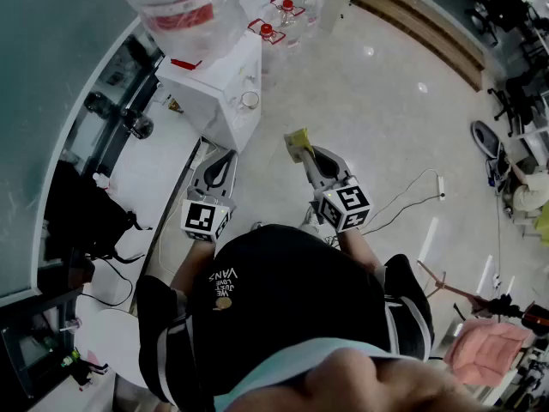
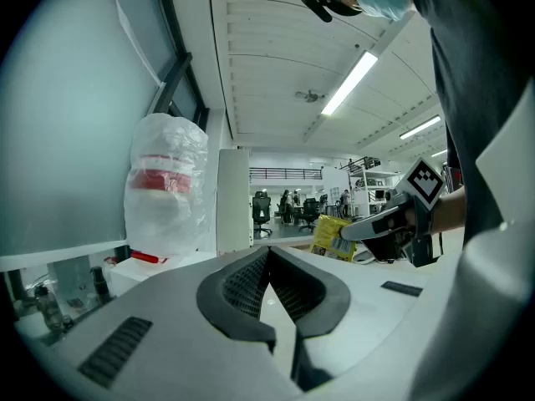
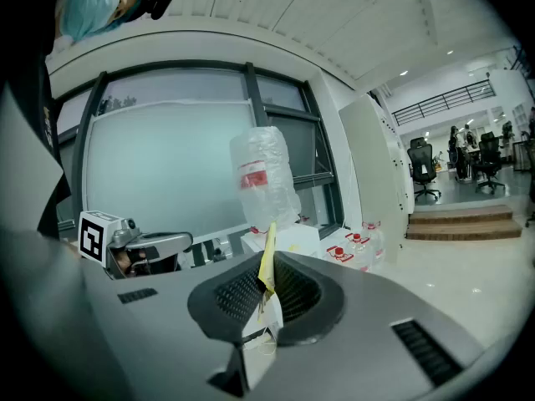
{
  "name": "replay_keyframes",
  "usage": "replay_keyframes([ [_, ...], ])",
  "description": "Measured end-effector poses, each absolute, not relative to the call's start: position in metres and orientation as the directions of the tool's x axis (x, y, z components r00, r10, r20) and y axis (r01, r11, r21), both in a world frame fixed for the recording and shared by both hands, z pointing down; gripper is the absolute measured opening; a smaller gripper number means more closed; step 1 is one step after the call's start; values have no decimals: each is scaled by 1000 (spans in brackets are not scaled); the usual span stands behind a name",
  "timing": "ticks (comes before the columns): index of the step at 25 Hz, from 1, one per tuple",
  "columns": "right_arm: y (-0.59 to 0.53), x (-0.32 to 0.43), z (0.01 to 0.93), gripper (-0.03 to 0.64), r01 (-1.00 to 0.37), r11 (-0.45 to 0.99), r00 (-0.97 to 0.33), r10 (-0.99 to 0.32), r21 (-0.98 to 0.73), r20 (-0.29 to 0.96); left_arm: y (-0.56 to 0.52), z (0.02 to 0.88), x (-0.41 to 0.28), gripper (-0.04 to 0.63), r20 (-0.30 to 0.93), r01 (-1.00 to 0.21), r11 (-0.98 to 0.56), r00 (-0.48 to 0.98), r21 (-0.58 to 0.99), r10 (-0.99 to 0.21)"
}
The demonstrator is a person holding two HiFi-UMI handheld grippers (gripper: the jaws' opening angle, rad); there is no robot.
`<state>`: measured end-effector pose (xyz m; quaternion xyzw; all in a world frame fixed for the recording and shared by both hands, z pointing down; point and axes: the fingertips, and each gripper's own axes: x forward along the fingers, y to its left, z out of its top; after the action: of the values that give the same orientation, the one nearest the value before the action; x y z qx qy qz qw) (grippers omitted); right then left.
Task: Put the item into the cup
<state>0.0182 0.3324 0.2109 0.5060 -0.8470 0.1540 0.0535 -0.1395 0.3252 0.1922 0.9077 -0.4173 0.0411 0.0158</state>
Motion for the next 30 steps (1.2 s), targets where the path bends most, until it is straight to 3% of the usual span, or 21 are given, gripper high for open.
replay_keyframes([
  [17,311,14,213,52,-859,423,-487,-849,-289,205,310,214,-133,18,130,-731,-683,678,7,-724],
  [30,228,87,234,52,-736,597,-674,-691,-319,261,242,234,-51,18,180,-861,-507,504,33,-845],
])
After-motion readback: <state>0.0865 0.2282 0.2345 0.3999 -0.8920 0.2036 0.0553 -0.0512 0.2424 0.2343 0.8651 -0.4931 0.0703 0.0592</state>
